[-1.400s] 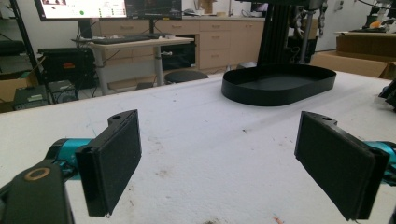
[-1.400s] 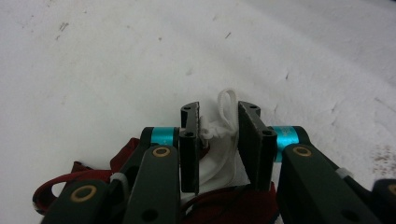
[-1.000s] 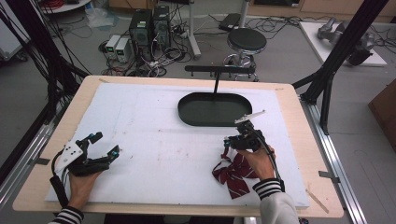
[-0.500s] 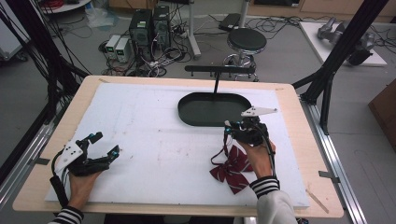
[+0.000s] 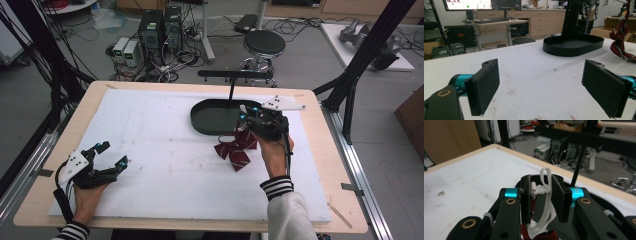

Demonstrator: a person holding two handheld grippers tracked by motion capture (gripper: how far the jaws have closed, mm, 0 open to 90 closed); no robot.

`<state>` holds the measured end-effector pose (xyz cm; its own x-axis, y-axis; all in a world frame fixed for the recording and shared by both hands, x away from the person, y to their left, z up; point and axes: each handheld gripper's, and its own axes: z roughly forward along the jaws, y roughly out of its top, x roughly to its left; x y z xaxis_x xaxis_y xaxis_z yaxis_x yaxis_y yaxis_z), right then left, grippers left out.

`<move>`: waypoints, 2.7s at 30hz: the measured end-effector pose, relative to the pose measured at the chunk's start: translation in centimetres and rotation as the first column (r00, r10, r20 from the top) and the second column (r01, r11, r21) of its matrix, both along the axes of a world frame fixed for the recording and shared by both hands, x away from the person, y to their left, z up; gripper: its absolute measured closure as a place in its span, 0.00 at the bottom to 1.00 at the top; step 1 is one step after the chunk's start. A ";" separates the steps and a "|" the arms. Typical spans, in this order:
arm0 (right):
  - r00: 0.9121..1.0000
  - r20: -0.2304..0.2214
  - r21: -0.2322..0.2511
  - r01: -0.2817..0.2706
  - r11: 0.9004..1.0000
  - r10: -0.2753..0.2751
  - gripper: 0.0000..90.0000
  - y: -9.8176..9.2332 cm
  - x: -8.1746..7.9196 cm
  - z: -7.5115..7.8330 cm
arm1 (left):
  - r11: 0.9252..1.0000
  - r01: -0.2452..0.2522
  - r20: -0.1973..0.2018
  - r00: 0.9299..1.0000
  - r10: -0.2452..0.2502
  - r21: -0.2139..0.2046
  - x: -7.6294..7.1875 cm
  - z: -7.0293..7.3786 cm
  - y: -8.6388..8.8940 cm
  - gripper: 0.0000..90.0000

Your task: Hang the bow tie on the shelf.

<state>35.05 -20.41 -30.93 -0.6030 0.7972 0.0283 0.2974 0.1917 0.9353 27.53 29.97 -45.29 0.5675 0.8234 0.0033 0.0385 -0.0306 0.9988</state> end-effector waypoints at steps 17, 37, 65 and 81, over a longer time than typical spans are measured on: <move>0.995 0.100 0.041 0.019 0.999 -0.023 0.79 1.3 2.7 3.7 | 1.000 0.001 -0.004 1.000 -0.001 -0.007 0.0 0.0 0.0 0.17; 0.992 0.120 0.058 0.031 0.998 -0.038 0.79 3.3 6.6 4.6 | 1.000 -0.003 -0.002 1.000 0.003 -0.007 0.0 0.0 0.0 0.17; 0.991 0.107 0.048 0.076 0.996 -0.081 0.79 5.4 12.0 3.3 | 1.000 -0.006 -0.003 1.000 0.006 -0.009 0.0 0.0 0.1 0.17; 0.991 0.070 0.012 0.113 0.994 -0.113 0.79 5.4 13.7 1.5 | 1.000 -0.005 -0.002 1.000 0.005 -0.006 0.0 0.0 0.1 0.17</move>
